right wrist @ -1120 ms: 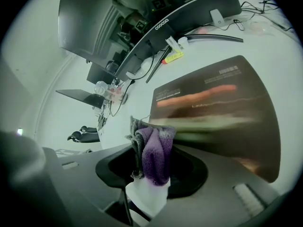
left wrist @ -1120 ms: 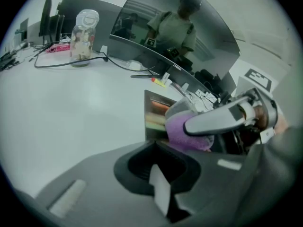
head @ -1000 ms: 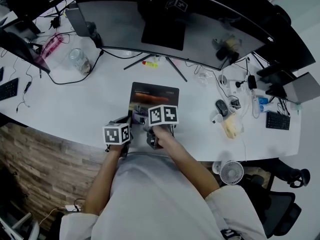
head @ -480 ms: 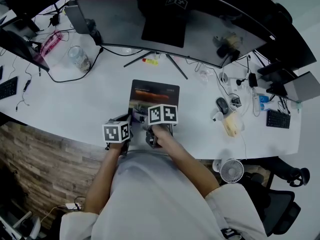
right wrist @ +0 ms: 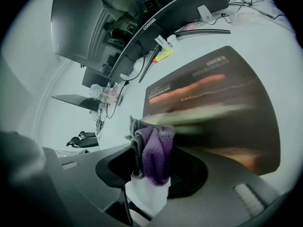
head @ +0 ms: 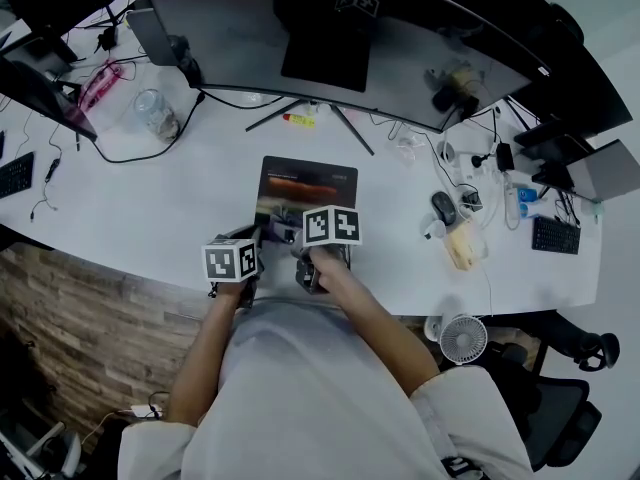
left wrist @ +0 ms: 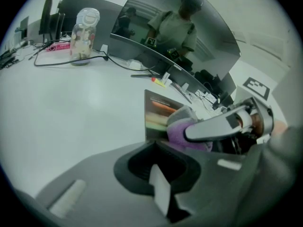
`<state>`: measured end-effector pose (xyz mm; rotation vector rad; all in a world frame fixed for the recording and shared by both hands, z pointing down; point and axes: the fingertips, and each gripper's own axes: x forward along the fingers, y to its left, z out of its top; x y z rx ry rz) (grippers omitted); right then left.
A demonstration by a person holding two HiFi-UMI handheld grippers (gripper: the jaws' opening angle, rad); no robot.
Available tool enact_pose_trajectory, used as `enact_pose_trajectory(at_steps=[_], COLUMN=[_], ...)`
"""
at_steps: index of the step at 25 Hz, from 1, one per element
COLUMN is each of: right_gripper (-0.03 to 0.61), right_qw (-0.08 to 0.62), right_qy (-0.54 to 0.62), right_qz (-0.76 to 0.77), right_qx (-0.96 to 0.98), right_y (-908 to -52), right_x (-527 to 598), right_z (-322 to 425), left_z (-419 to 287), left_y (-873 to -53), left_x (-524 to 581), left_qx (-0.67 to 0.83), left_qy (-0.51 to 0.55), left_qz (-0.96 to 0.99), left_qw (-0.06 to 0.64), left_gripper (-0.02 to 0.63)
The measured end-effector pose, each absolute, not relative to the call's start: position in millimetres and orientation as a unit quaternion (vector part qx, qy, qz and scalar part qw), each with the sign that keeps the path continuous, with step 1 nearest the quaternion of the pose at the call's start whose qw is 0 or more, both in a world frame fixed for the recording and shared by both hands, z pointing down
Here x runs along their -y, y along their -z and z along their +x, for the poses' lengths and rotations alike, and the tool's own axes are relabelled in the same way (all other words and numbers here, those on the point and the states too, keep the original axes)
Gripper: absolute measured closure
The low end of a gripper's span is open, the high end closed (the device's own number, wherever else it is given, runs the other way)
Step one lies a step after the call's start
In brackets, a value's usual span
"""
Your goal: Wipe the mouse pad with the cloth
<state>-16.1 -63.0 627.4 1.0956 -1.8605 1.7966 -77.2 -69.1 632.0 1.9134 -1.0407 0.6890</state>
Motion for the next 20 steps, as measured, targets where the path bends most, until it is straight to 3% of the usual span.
enact_pose_trajectory(at_steps=[20], right_gripper=[0.388], right_qw=[0.184], right_qy=[-0.623], right_qz=[0.410], right_qx=[0.640], right_y=[-629], right_x=[47], right_z=[33], left_z=[-79], left_y=[-632], left_x=[68], left_qx=[0.414], left_qy=[-0.275], left_qz=[0.762], left_qw=[0.415], left_gripper=[0.614])
